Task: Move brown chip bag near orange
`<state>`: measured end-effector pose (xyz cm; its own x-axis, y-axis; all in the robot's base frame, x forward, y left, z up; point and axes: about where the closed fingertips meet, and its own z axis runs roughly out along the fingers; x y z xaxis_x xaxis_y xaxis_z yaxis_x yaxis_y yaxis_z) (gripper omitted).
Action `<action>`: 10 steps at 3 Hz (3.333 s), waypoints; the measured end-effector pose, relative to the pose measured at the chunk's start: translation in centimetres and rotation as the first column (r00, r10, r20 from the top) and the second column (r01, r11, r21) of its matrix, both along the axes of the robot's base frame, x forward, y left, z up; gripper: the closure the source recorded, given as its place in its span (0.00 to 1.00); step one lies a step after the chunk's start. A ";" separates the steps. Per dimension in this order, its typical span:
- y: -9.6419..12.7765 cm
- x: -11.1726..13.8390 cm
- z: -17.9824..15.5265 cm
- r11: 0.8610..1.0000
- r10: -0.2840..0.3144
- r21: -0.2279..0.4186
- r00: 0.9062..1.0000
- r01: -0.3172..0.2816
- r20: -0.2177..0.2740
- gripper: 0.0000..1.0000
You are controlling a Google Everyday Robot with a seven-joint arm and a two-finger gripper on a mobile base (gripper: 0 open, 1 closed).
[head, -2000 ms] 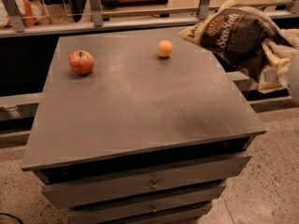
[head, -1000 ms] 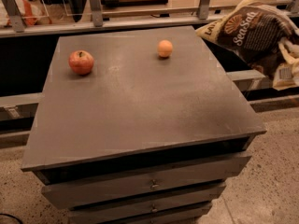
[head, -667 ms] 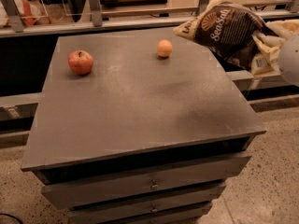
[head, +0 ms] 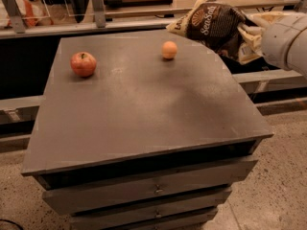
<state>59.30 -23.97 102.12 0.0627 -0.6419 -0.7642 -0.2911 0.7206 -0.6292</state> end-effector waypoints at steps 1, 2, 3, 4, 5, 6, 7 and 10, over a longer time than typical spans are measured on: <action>-1.4 2.1 -1.2 0.999 -0.033 0.007 0.999 0.033 -0.017 1.00; -2.2 4.1 -2.6 0.998 -0.055 0.024 0.998 0.056 -0.040 1.00; -2.0 5.7 -4.4 0.997 -0.056 0.045 0.996 0.059 -0.074 1.00; -1.5 6.7 -5.8 0.996 -0.054 0.065 0.993 0.061 -0.102 1.00; -1.2 7.0 -6.9 0.994 -0.057 0.084 0.991 0.067 -0.124 1.00; -0.3 6.9 -7.5 0.994 -0.024 0.105 0.990 0.039 -0.142 1.00; 0.5 6.5 -7.7 0.992 0.004 0.129 0.987 0.016 -0.158 0.83; 1.2 5.1 -8.5 0.989 0.040 0.148 0.980 -0.011 -0.195 0.14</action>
Offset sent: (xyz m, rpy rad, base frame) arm 0.0743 -0.0328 -0.0423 0.0500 0.0808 -0.0916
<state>64.36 -22.81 93.63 -0.0833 -0.5231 -0.8482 -0.4179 0.7910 -0.4468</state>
